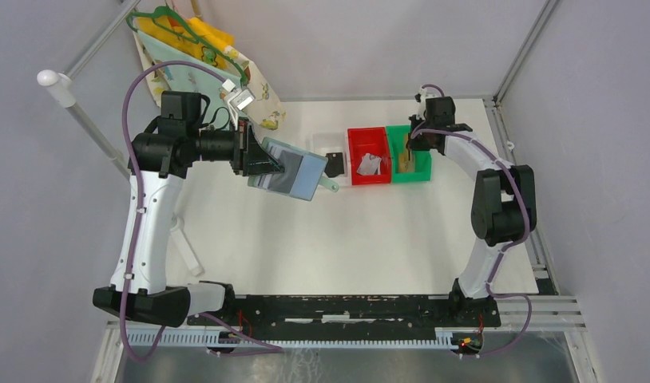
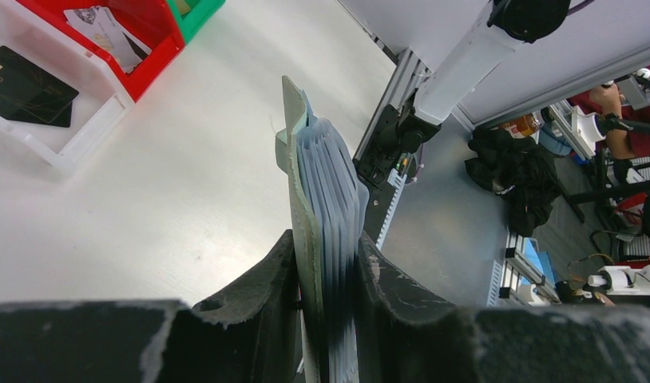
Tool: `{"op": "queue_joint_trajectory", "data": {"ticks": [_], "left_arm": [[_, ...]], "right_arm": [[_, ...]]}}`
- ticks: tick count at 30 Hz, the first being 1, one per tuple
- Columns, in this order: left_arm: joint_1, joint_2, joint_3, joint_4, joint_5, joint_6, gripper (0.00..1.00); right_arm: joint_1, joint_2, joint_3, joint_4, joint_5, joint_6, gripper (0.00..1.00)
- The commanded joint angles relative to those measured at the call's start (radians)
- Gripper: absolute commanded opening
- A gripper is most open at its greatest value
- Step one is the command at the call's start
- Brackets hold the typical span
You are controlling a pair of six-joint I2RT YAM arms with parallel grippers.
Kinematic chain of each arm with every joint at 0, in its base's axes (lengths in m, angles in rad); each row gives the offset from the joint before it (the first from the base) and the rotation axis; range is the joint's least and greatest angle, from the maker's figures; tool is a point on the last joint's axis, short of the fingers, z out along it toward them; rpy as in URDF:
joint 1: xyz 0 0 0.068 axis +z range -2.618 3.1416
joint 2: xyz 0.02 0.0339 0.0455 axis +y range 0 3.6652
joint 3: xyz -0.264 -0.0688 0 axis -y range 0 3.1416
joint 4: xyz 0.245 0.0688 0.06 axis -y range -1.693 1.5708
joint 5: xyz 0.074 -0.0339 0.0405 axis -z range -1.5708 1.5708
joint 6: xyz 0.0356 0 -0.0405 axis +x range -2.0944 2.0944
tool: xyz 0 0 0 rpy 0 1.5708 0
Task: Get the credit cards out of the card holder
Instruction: Place the credit card in the storage box.
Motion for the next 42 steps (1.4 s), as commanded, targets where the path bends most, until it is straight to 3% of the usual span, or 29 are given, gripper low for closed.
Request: {"op": "queue_joint_trajectory", "data": {"ticks": [1,12,23,29,33,37,40,42], "left_arm": [[0.003,-0.014,0.045,0.052,0.047,-0.013,0.02],[0.003,-0.025,0.045,0.077,0.080,-0.041,0.02],[0.006,-0.042,0.038,0.076,0.104,-0.039,0.02],[0.006,-0.039,0.046,0.106,0.109,-0.078,0.02],[0.006,-0.049,0.038,0.130,0.111,-0.078,0.02],[0.006,-0.062,0.023,0.173,0.122,-0.126,0.02],[0.006,-0.076,0.009,0.198,0.145,-0.140,0.02],[0.005,-0.082,0.001,0.205,0.172,-0.129,0.02]], "right_arm": [[0.005,0.050,0.052,0.018,-0.049,-0.007,0.00],[0.011,0.101,0.060,0.002,-0.052,0.011,0.00],[0.110,0.007,0.157,-0.115,0.252,-0.060,0.42],[0.142,-0.152,0.194,-0.140,0.288,-0.083,0.52],[0.180,-0.334,0.100,-0.052,0.054,-0.045,0.67],[0.249,-0.529,-0.103,0.207,-0.264,0.059,0.85],[0.272,-0.637,-0.254,0.491,-0.516,0.235,0.98],[0.305,-0.672,-0.319,0.662,-0.614,0.337,0.98]]}}
